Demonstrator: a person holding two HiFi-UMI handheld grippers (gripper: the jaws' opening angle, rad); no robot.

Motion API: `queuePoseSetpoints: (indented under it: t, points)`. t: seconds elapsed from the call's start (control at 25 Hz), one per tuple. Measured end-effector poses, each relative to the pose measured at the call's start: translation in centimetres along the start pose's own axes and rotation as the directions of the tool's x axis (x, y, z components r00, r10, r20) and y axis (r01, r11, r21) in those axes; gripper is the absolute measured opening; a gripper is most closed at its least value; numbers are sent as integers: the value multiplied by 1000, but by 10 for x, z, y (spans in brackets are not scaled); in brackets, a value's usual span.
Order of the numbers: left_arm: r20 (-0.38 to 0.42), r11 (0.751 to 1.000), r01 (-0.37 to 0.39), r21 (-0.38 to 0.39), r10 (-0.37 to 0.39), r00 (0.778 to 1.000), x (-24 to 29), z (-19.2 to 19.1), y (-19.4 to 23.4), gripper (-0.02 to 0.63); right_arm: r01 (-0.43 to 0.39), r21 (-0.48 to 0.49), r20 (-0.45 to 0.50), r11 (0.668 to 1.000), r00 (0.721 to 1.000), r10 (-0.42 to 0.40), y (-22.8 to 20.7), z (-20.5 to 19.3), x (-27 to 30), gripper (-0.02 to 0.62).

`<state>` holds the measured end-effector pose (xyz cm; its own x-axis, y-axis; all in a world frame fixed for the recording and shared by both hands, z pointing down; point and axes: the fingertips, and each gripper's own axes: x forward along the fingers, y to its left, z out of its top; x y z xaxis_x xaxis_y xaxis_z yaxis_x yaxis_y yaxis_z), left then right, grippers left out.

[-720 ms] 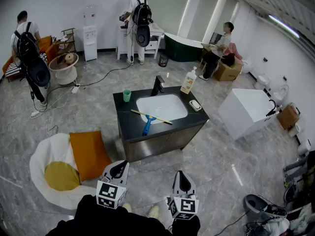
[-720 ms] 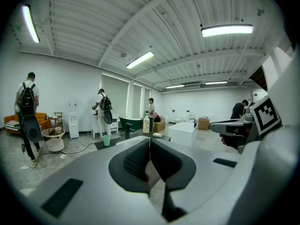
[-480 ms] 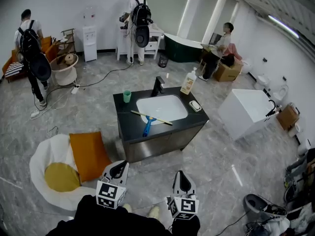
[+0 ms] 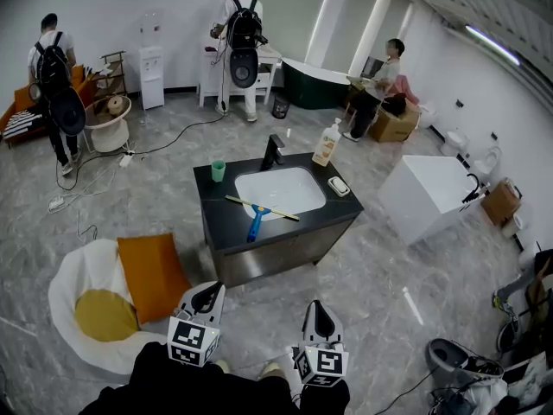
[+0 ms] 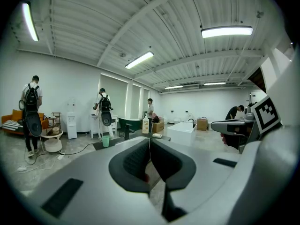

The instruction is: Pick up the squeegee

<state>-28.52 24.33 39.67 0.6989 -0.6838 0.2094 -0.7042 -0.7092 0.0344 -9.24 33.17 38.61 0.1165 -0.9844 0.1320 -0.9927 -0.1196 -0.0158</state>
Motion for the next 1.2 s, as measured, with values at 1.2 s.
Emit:
queuePoseSetpoints:
  t: [1.2]
  points:
    - [-47, 985, -165, -48, 163, 986, 253, 23, -12, 25, -200, -7, -69, 980, 978, 199, -164, -8, 229, 14]
